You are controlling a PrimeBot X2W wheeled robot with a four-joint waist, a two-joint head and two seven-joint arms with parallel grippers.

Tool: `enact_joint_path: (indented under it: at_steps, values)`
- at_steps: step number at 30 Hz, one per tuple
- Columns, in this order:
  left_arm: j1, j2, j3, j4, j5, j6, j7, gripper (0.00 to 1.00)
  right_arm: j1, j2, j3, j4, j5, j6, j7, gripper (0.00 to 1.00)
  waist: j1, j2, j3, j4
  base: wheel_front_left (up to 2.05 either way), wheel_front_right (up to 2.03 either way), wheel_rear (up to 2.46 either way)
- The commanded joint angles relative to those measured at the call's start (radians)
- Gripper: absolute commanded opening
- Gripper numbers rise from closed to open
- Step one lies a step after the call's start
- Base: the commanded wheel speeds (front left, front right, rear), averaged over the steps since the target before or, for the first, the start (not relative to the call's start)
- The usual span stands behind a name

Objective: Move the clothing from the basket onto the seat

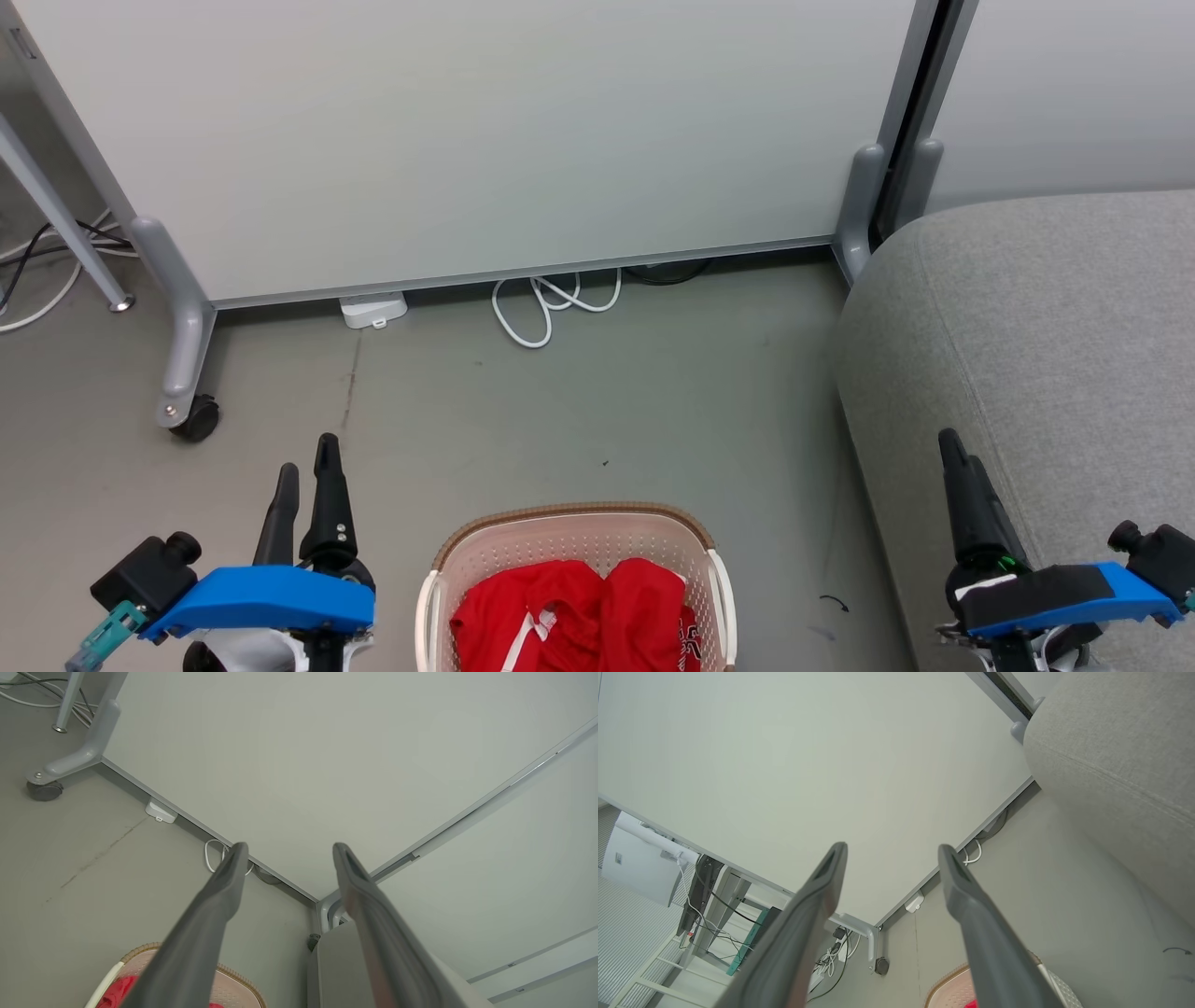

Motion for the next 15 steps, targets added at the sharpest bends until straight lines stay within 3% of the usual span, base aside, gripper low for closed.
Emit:
enact_joint_path:
  at_steps: [1,15]
  values:
    - [-0.027,0.007,-0.008,-0.014,0.034,0.005,-0.012,1.00,-0.004,-0.006,0.005,-0.016,-0.031,0.002,-0.012,1.00,0.0000,0.0000,0.000,0.001,0.00,0.00,0.00]
    - [-0.030,0.008,-0.046,-0.010,0.216,0.023,-0.055,1.00,0.000,-0.007,0.027,-0.017,-0.194,0.002,-0.055,1.00,0.0000,0.0000,0.002,0.007,0.00,0.00,0.00]
